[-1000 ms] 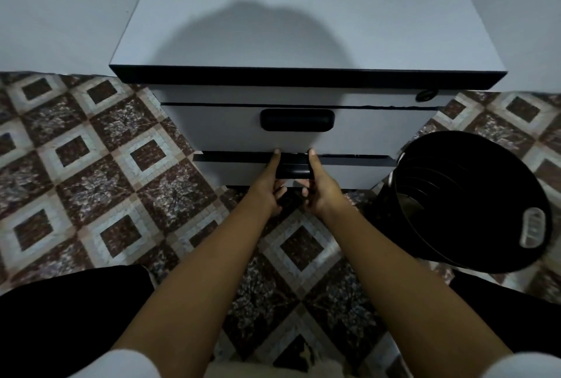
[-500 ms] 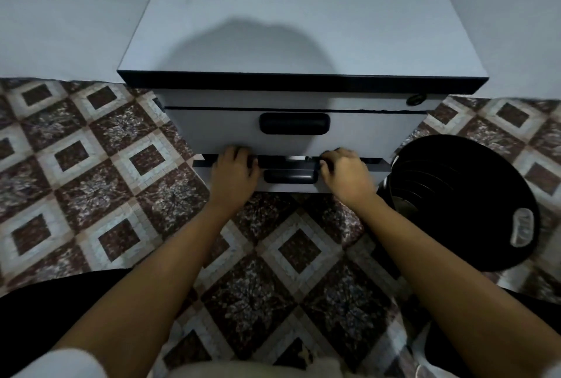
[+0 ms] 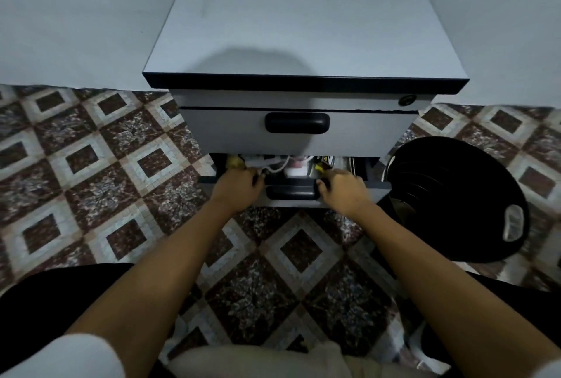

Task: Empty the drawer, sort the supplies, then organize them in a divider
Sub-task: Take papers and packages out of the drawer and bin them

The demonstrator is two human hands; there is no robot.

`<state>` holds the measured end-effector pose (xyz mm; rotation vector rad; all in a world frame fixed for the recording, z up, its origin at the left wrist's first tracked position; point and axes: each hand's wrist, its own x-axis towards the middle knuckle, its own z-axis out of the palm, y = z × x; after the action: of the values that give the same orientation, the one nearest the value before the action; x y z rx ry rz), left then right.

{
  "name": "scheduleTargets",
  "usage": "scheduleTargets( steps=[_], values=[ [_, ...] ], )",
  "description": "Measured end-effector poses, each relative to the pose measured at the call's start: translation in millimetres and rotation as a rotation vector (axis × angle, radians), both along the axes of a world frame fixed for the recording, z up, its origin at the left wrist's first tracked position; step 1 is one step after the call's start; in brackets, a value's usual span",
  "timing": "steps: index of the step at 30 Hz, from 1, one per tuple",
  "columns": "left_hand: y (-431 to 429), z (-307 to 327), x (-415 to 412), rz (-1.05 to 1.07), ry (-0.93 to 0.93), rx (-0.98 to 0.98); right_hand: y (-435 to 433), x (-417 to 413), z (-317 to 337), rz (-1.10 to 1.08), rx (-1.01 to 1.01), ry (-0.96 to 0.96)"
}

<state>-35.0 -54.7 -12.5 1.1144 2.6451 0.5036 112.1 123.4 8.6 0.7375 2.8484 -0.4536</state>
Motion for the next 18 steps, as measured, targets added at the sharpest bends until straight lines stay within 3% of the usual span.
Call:
scheduleTargets(
  steps=[7, 12, 18],
  values=[
    [-45, 4, 55, -0.027, -0.037, -0.054, -39, 57, -3, 0.037, -0.026, -0.055],
    [-73, 0, 91, -0.017, -0.133, -0.094, -62, 89, -4, 0.052, -0.226, -0.125],
    [-97, -1, 113, -0.018, -0.207, -0.084, -81, 112, -5, 0.043, -0.253, -0.150]
  ],
)
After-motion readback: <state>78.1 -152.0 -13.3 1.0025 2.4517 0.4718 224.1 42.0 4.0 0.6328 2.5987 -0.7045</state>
